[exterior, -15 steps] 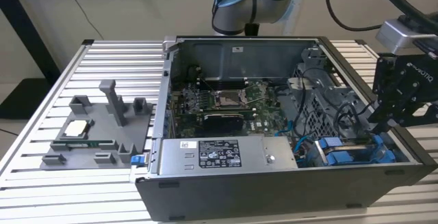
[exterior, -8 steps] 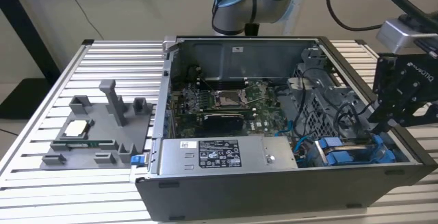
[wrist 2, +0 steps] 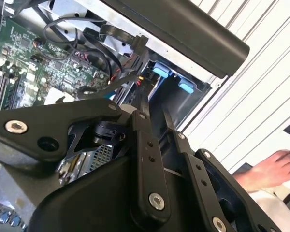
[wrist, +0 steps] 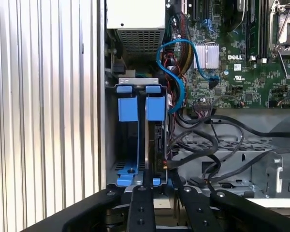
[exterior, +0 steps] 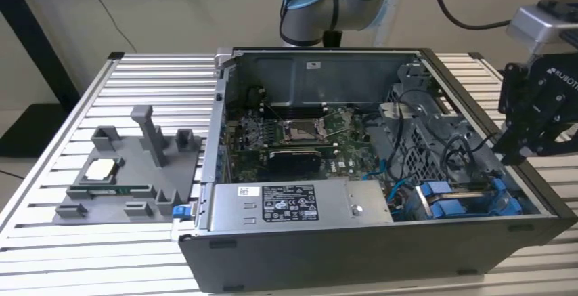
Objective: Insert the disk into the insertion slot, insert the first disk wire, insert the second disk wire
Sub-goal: 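Insert the second disk wire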
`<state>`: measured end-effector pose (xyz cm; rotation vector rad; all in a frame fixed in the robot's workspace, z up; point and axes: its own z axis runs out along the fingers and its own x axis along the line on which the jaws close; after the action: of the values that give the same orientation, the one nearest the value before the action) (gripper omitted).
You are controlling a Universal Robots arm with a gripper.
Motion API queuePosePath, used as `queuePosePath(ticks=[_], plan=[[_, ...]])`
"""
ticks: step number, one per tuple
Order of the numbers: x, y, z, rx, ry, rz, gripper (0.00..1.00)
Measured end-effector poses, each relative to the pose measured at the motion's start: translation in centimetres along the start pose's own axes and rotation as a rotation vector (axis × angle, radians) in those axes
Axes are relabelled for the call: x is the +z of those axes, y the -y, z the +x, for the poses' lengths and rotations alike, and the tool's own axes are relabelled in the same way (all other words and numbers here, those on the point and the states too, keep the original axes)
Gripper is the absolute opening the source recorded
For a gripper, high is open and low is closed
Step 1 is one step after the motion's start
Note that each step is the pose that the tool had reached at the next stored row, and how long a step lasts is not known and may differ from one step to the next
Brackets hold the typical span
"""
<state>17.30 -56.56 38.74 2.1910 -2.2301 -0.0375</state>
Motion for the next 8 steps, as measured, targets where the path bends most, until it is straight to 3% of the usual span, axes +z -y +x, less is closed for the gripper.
queuePosePath(ticks=[8], plan=[[-0.04,1.24,-0.94,0.0,-0.0002,-0.0022,0.27]])
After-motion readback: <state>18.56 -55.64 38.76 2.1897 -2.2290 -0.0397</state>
